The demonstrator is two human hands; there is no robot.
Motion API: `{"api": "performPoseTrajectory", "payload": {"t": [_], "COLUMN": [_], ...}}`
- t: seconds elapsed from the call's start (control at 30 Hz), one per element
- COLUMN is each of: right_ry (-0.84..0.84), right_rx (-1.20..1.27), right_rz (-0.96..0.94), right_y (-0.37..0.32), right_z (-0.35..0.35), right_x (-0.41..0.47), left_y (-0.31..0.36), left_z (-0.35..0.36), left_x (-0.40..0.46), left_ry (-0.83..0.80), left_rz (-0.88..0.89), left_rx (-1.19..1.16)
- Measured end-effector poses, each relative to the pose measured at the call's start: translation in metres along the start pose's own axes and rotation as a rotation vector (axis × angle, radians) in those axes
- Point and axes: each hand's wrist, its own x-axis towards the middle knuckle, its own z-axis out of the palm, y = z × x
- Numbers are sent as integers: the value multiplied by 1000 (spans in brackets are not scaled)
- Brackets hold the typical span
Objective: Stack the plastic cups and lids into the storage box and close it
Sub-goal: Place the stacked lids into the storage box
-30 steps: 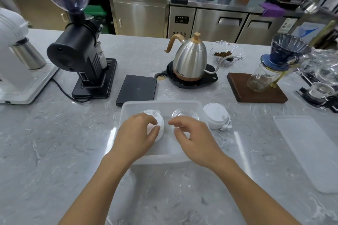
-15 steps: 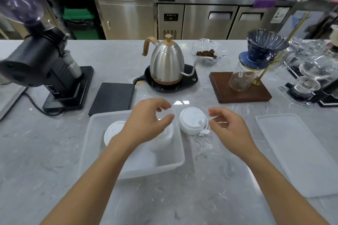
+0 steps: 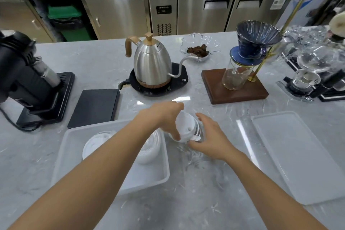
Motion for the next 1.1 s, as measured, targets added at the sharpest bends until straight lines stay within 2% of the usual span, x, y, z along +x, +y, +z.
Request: {"api": "performPoseTrajectory", "payload": {"t": [0.17, 0.4, 0.63, 0.87, 1.1], "right_ry": [-1, 76, 179, 233, 216], "right_rx": [-97, -86, 137, 376, 426], "right_rz": [-17, -19, -8, -70, -169], "right_y": [1, 0, -6, -7, -46], "right_z": [16, 23, 16, 0, -1], "right_x": [7, 13, 7, -17, -47], "left_y": [7, 14, 17, 20, -3], "left_z": [7, 9, 4, -5, 7], "left_x": [19, 24, 20, -16, -78], "left_ry": [-89, -58, -23, 156, 364], "left_rz": [-13, 19, 52, 150, 175], "left_rx": [90, 99, 2, -259, -486]}}
